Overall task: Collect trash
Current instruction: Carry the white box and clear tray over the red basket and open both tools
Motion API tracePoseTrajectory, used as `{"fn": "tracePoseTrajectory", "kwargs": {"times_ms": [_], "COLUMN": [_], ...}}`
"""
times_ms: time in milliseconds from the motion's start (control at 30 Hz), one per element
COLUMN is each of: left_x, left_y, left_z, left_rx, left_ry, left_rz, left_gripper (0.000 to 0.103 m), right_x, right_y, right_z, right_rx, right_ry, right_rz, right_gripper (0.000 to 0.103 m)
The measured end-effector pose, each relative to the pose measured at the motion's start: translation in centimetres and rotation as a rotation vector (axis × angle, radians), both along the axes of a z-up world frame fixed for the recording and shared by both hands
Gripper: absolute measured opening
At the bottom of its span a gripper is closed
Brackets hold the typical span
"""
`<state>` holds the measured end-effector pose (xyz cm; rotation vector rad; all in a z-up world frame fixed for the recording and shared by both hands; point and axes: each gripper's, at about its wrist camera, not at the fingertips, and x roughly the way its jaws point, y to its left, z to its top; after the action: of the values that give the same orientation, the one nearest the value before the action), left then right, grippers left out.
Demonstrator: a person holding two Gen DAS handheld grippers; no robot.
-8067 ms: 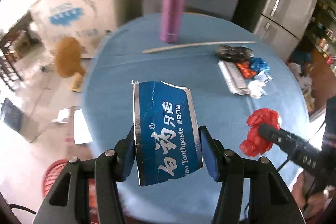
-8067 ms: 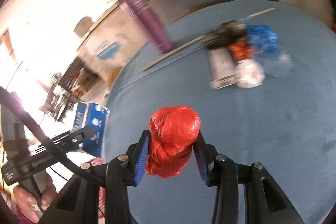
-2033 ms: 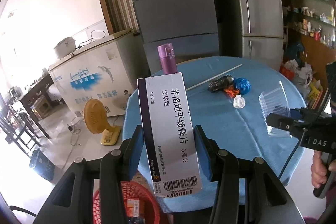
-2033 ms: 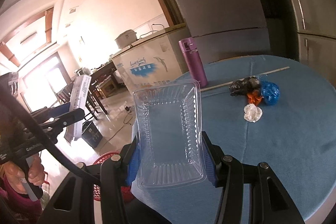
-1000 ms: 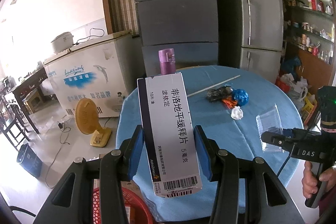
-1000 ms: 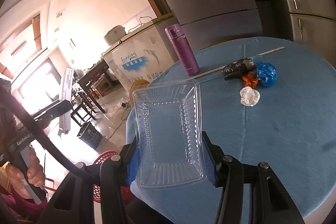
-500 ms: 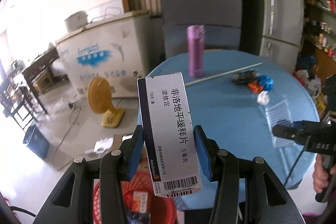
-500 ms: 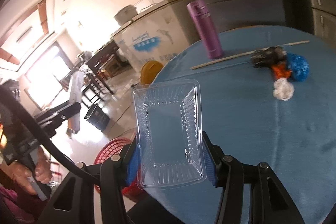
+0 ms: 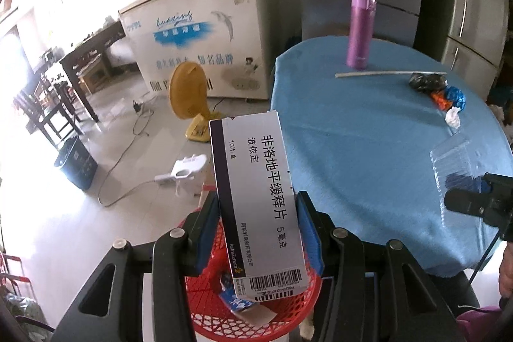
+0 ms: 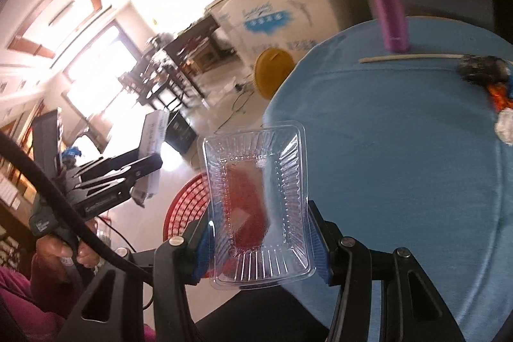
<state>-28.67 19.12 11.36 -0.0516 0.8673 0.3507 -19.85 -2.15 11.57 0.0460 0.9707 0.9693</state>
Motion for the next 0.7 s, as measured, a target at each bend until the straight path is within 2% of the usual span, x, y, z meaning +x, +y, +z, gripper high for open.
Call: {"fn": "tracePoseTrajectory", "kwargs": {"times_ms": [167,400,533,700], "left_x": [-0.3,-1.0,-2.0,-3.5], "left_y": [0.7,1.7,2.1,2.9], "left_z": [-0.5,-1.6,-2.0,-3.5], "left_rx": [0.005,-0.029,-0.029,-0.064], "left_ry": [0.020,0.053,0.065,0.106], "left_rz": [0.019,0.052,0.079,0.110], "left_gripper": [0.049,0.049,0.049,0.049], "right_x": [-0.3,-0.1,0.2,0.3], "right_y": [2.7,6.9,8.4,9.9], "right_z": [-0.7,-1.3,-1.7,-3.2], "right_rx": [-0.023,-0.050,-0.035,-0.042], "right_ry": [0.004,-0.002,0.018,0.060], "right_rz": [0.073,0.158,0.184,0.211], "right_gripper": [0.055,0.055,0.055,0.055]}}
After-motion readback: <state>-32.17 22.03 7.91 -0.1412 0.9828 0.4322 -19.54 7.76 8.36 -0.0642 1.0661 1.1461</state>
